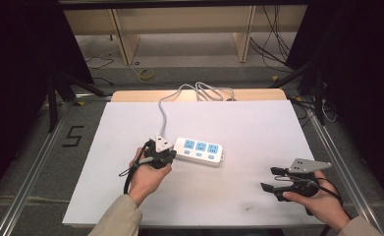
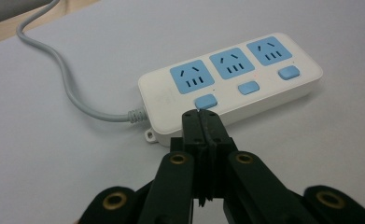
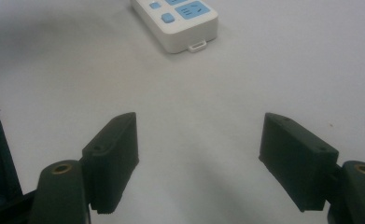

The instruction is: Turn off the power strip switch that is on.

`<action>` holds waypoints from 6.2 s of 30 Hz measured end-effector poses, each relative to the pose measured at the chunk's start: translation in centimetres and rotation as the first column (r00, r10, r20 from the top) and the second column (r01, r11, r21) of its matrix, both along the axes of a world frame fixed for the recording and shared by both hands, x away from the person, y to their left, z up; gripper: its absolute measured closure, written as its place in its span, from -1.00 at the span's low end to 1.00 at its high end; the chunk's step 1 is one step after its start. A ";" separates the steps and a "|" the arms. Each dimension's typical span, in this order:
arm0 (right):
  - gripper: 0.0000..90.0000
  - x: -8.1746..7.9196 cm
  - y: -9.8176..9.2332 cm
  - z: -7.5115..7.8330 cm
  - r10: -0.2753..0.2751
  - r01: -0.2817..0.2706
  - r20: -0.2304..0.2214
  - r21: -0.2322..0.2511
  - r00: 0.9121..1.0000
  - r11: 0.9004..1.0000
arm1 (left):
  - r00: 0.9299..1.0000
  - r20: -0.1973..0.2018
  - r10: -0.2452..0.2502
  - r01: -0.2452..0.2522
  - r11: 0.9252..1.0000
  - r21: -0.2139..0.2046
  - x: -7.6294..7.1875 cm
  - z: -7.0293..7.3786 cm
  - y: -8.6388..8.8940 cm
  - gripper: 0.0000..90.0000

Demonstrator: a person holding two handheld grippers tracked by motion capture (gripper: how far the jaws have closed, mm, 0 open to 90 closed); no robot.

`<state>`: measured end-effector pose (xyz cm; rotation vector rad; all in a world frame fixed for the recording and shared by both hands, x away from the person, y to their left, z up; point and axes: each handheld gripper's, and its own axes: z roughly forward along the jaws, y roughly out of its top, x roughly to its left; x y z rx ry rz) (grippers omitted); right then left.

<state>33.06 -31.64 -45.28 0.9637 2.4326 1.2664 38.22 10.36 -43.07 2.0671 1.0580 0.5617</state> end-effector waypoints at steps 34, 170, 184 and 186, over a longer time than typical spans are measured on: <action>-0.37 0.1 0.1 -0.1 -0.004 0.004 -0.006 0.002 1.000 1.000 | 0.999 -0.025 -0.038 0.038 0.999 0.026 2.1 -0.4 -3.1 1.00; -0.38 0.1 0.0 -0.2 0.007 -0.007 -0.011 0.000 1.000 1.000 | 0.995 -0.090 -0.035 0.039 0.998 0.045 6.2 -1.6 -7.5 1.00; -0.38 0.1 0.0 -0.2 0.007 -0.007 -0.014 0.001 1.000 1.000 | 0.988 -0.133 -0.083 0.094 0.993 0.076 5.9 -1.9 -8.4 1.00; -0.38 0.1 0.0 -0.2 0.008 -0.008 -0.014 0.001 1.000 1.000 | 0.986 -0.139 -0.088 0.100 0.992 0.079 5.8 -1.8 -8.5 1.00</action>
